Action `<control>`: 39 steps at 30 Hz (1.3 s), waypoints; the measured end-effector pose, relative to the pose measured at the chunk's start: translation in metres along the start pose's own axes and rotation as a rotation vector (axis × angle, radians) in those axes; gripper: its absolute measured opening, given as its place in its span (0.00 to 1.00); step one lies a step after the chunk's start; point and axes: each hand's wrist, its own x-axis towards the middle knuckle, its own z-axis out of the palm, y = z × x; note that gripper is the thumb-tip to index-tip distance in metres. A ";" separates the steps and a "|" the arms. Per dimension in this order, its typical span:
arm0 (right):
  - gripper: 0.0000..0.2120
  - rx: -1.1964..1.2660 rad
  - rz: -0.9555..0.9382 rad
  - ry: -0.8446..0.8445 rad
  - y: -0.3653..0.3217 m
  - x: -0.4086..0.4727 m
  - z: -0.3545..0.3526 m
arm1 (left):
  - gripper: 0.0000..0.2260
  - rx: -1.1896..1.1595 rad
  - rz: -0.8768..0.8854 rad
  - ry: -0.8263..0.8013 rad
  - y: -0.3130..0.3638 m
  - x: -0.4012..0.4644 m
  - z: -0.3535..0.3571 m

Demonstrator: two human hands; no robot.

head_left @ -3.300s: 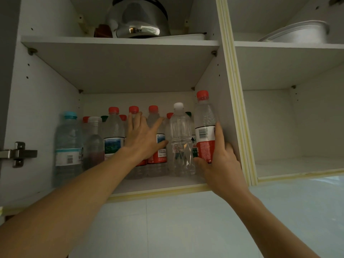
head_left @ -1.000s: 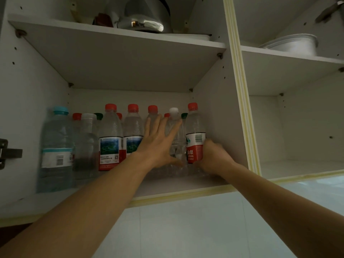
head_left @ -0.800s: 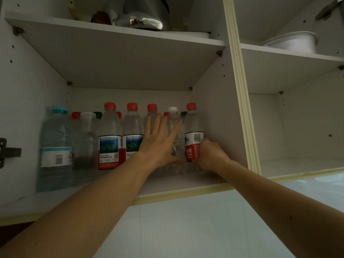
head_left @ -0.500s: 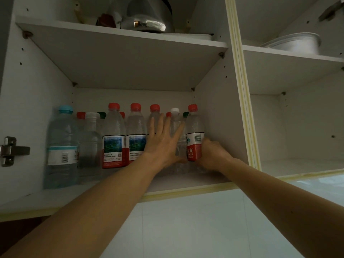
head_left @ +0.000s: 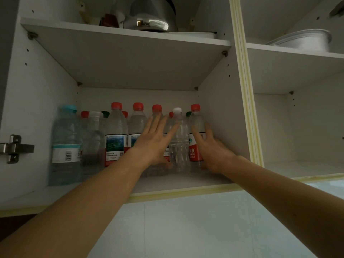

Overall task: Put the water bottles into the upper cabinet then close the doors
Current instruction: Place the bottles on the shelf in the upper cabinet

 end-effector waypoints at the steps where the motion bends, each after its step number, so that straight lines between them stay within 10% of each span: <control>1: 0.60 -0.009 0.000 0.006 0.000 0.001 0.002 | 0.65 0.010 0.005 0.006 0.000 0.000 0.000; 26: 0.54 -0.204 0.017 0.023 -0.004 0.025 0.010 | 0.52 0.195 0.060 -0.038 0.021 0.007 0.000; 31: 0.60 -0.078 -0.331 0.233 -0.038 0.030 -0.004 | 0.61 0.144 0.019 0.075 -0.032 -0.035 -0.023; 39: 0.55 -0.330 -0.700 0.245 -0.101 0.057 0.022 | 0.68 0.085 -0.431 -0.330 -0.124 -0.121 -0.022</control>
